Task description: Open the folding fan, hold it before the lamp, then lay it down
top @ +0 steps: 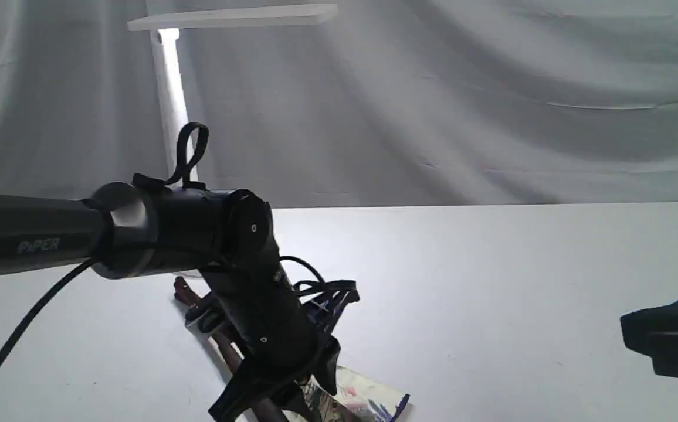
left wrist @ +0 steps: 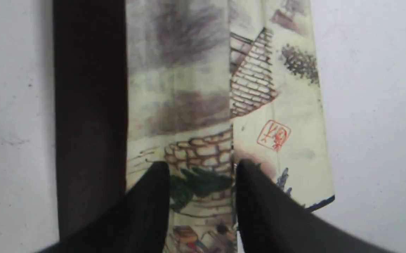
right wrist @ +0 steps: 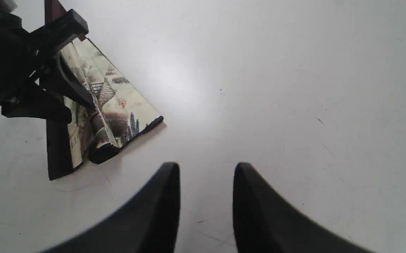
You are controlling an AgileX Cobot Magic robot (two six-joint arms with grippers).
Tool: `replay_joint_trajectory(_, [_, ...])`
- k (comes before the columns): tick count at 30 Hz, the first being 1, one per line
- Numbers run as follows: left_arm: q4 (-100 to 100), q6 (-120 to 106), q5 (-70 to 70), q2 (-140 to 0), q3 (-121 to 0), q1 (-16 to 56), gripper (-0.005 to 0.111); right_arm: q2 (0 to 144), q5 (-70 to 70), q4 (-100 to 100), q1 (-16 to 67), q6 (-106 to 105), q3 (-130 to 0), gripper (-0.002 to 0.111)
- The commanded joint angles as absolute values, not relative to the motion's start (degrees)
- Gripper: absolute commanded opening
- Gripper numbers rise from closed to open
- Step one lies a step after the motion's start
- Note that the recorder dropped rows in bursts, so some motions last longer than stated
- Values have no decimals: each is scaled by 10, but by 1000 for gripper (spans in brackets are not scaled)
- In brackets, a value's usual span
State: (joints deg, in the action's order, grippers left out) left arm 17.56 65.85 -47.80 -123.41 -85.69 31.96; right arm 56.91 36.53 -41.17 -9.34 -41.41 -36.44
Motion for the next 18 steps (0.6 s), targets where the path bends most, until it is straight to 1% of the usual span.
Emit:
replay_joint_trajectory(1, [174,650,-482,-1227,-855,320,34,571,364,-411,-91,-420,-367,27])
replay_joint_trajectory(9, [192,566,-493,-1220,-856,305,34,571,354,-420,-91,-420,-367,27])
replay_joint_trajectory(18, [153,477,-513,-1184,-856,285,34,571,364,-434,-91,-420,-367,27])
